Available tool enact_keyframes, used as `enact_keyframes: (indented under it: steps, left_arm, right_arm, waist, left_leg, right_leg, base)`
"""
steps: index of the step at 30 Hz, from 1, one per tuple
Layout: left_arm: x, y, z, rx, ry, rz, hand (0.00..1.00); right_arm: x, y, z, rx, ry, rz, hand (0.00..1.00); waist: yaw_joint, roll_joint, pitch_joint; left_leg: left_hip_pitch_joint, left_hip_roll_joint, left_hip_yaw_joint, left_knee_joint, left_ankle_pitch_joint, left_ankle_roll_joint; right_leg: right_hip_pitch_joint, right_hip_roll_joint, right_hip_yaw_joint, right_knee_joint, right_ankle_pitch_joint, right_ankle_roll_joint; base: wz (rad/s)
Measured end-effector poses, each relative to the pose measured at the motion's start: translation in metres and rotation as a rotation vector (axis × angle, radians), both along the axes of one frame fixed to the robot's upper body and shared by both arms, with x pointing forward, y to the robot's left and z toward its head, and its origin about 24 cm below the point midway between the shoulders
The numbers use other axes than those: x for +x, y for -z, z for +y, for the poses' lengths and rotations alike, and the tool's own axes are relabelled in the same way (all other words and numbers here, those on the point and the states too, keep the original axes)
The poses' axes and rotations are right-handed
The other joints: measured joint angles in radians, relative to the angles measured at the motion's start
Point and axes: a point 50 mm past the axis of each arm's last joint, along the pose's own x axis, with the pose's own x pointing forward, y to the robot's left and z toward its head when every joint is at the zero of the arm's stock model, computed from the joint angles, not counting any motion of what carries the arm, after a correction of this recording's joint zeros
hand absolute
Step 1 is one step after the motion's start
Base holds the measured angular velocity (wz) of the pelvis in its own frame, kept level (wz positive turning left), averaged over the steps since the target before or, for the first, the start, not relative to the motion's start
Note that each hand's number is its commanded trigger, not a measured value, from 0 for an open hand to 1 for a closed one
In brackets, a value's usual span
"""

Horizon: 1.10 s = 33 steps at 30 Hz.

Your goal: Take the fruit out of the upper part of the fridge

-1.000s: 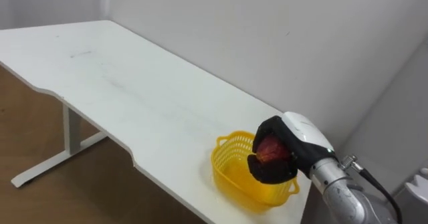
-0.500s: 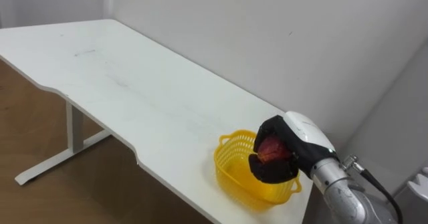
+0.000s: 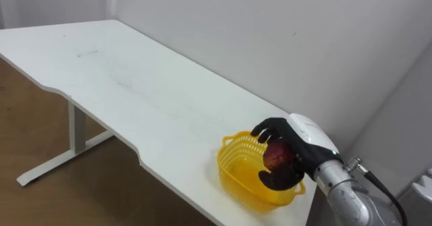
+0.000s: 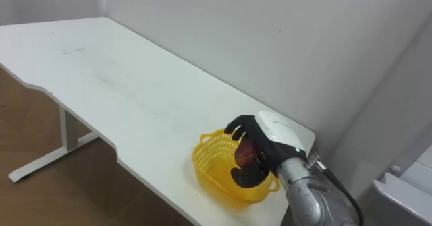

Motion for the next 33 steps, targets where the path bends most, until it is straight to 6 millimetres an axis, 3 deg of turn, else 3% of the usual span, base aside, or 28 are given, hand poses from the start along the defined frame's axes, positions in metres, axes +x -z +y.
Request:
enact_keyframes:
  steps: [15,27,28,33]
  left_arm:
    - [0.0046,-0.0008,-0.0011,0.004,0.016,-0.023,0.0]
    - [0.0037,-0.0012,0.0004,0.016,-0.001,-0.023,0.0]
    - [0.0036,-0.0012,0.0003,0.016,0.0,-0.022,0.0]
    - [0.0025,-0.001,0.0004,0.019,-0.001,-0.018,0.0]
  right_arm:
    - [0.0011,0.0076,-0.0063,-0.007,0.036,0.017,0.0]
    - [0.0015,0.0109,-0.0089,0.01,0.058,0.043,0.0]
    - [0.0015,0.0109,-0.009,0.012,0.058,0.044,0.0]
    - [0.0014,0.0114,-0.0092,0.02,0.059,0.048,0.0]
  waist:
    - [0.001,0.002,0.0017]
    - [0.003,-0.007,-0.0037]
    - [0.001,-0.002,0.0004]
    - [-0.001,0.0,0.0013]
  left_leg:
    - [0.003,0.0,0.0,-0.002,0.0,0.0]
    - [0.012,0.0,0.0,-0.003,-0.001,0.0]
    - [0.013,0.0,0.0,-0.002,-0.001,0.0]
    - [0.017,0.001,-0.001,-0.001,-0.001,0.0]
  right_leg:
    - [0.002,0.001,0.0,0.0,0.0,0.0]
    - [0.011,0.001,0.0,-0.001,0.0,0.0]
    - [0.013,0.001,-0.001,-0.002,0.0,0.0]
    - [0.016,0.001,-0.001,-0.002,0.0,0.0]
  base:
    - [0.0]
    - [0.0]
    - [0.0]
    - [0.0]
